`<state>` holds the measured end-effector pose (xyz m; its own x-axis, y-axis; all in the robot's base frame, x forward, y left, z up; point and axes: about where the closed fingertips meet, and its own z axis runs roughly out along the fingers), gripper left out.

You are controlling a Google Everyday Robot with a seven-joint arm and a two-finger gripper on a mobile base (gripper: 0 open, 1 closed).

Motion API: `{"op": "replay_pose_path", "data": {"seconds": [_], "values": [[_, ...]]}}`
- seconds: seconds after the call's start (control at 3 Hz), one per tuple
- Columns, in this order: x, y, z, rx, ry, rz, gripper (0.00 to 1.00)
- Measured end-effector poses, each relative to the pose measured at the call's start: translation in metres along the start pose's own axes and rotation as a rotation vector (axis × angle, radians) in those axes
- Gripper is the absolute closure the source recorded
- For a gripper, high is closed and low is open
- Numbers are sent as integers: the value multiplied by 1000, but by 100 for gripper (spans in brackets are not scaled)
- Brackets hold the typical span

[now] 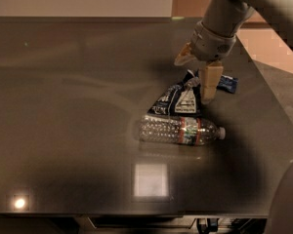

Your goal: Move blue chip bag near water bottle

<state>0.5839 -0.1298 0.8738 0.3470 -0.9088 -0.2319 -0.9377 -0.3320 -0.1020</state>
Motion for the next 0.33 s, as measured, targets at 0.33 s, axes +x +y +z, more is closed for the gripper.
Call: {"op": "replay_pose_path", "data": {"seconds": [0.33], "values": [[0,0,0,1,0,0,0]]}}
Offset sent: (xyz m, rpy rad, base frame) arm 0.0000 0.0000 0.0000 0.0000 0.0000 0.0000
